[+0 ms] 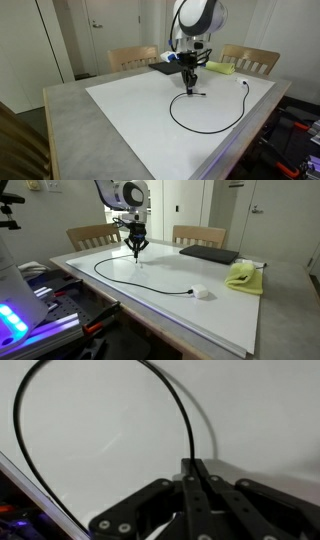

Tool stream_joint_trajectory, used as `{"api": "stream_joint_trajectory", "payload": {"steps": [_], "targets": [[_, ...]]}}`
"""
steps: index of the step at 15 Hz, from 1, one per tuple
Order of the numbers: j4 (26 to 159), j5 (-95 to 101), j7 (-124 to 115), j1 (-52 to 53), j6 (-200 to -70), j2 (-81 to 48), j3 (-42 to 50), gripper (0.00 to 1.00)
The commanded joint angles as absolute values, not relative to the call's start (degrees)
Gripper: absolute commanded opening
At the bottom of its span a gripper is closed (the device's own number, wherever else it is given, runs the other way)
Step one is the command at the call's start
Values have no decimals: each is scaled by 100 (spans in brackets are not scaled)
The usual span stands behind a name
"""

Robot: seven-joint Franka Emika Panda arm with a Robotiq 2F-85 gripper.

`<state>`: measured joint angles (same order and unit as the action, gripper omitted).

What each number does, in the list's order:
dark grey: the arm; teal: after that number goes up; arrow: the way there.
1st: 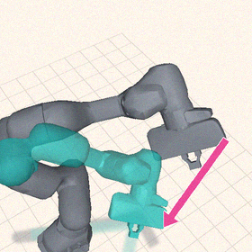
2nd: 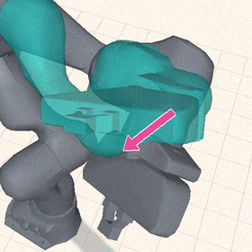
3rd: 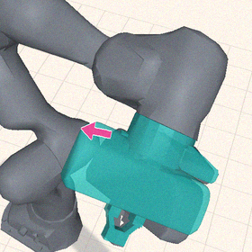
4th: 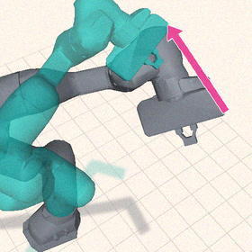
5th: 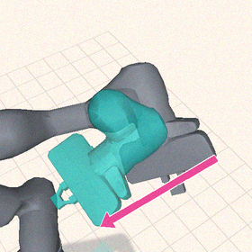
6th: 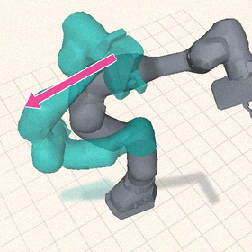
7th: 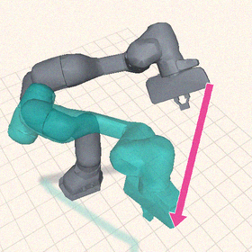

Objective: Take the charger and position it in the center of the table

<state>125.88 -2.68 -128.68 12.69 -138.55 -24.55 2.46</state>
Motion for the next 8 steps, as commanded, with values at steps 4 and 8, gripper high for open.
{"api": "stream_joint_trajectory", "payload": {"steps": [4,8], "targets": [[12337,-1406,-13492,784,-13984,-2632,193,1],[12389,-1609,-14408,756,-14294,-2645,377,1]]}}
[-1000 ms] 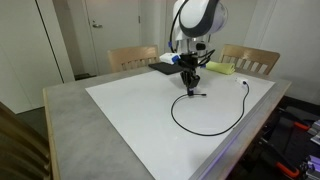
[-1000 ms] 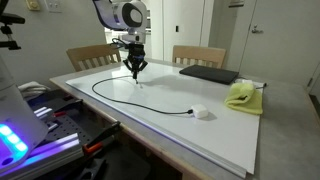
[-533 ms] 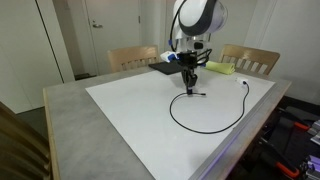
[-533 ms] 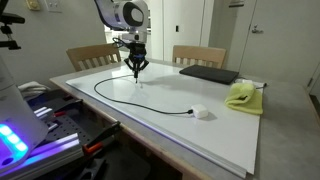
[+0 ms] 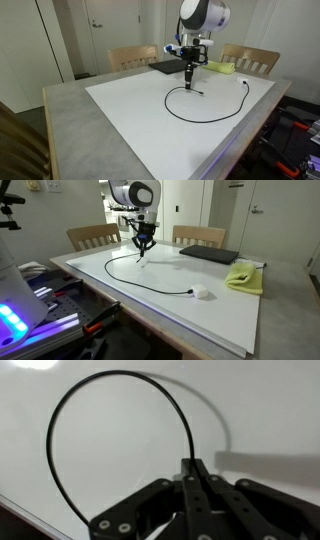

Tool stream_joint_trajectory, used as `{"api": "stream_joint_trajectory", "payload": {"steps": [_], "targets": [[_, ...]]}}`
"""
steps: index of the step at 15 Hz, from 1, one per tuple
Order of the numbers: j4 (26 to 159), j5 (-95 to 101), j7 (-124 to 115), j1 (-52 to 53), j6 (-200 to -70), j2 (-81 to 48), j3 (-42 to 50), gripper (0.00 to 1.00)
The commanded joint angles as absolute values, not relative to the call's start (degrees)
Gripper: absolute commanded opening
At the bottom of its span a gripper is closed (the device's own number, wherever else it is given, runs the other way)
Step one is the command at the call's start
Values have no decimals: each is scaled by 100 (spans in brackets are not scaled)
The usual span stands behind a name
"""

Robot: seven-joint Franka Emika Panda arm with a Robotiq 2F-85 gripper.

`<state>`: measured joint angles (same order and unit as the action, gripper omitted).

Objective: Take the charger and position it in the center of the table

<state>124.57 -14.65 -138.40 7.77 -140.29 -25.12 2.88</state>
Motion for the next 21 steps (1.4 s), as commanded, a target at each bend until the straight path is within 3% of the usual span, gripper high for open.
{"api": "stream_joint_trajectory", "payload": {"steps": [1,3,4,7,11,12,14,21], "targets": [[12403,-1533,-14723,798,-14399,-2666,458,1],[12429,-1322,-15390,894,-14534,-2684,634,1],[12451,-2008,-14936,1711,-14549,-2781,1596,1],[12492,-2695,-14925,2298,-14497,-2944,2372,1],[12479,-3377,-14920,2657,-14376,-3100,2715,1],[12458,-3438,-14921,2666,-14341,-3119,2690,29],[12442,-3494,-14925,2620,-14324,-3099,2584,36],[12489,-2874,-14921,3251,-13983,-2963,3198,84]]}}
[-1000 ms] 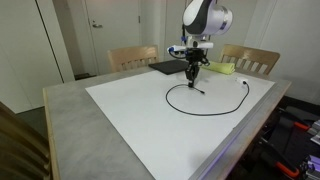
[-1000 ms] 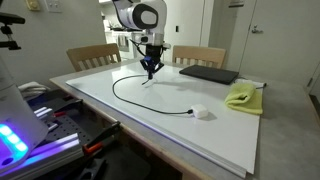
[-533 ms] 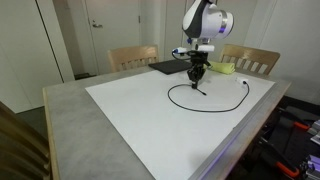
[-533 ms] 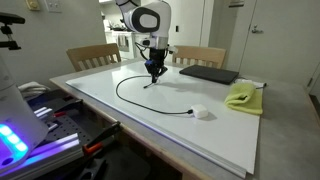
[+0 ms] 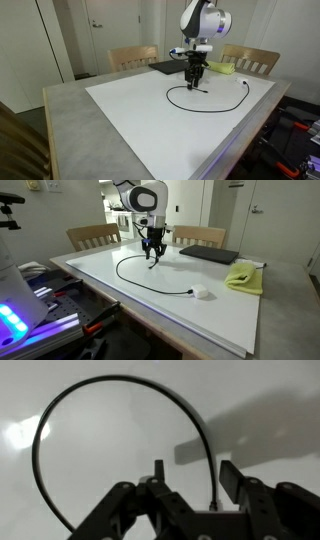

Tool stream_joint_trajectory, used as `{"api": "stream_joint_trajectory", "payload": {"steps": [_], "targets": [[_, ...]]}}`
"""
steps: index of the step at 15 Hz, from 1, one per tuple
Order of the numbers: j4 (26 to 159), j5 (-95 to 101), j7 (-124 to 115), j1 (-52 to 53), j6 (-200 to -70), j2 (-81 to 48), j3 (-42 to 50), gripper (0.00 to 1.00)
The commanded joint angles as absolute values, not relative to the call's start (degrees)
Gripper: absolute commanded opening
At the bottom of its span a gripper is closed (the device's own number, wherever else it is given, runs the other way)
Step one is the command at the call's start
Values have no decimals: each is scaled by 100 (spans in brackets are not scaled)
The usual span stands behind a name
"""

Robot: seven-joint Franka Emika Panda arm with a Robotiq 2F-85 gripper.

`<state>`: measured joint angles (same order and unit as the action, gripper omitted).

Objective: Take the charger and position it in the center of the table

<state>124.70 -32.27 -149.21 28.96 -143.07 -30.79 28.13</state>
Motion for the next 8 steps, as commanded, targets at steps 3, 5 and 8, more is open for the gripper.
{"api": "stream_joint_trajectory", "payload": {"steps": [3,5,8], "targets": [[12400,-2158,-14656,3256,-13416,-2780,3226,100],[12344,-1164,-14833,2280,-13198,-2462,2283,100],[12295,-635,-14267,1523,-12688,-2322,1520,100]]}}
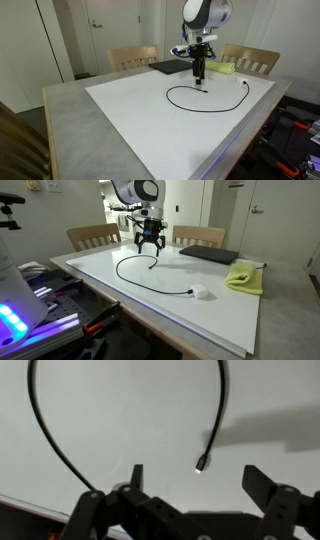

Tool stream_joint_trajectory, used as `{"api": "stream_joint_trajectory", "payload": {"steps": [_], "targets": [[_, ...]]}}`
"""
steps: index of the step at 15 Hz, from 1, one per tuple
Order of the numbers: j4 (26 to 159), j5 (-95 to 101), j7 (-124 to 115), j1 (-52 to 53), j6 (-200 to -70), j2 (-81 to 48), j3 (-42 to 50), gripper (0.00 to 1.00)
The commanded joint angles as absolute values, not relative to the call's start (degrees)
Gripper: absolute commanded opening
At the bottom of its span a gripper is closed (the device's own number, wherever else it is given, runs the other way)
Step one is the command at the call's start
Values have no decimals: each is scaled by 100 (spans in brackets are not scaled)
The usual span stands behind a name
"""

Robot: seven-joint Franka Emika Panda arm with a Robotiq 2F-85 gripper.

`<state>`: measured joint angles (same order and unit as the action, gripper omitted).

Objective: Take the charger and position it in the center of the table

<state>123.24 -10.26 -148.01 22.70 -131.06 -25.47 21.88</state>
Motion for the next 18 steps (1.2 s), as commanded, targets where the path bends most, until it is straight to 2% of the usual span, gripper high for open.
{"api": "stream_joint_trajectory", "payload": {"steps": [1,10,18], "targets": [[12289,-503,-14079,1350,-12560,-2324,1336,100],[12381,-67,-13863,1023,-12590,-2310,940,100],[12472,2512,-13222,963,-12886,-2213,1067,100]]}}
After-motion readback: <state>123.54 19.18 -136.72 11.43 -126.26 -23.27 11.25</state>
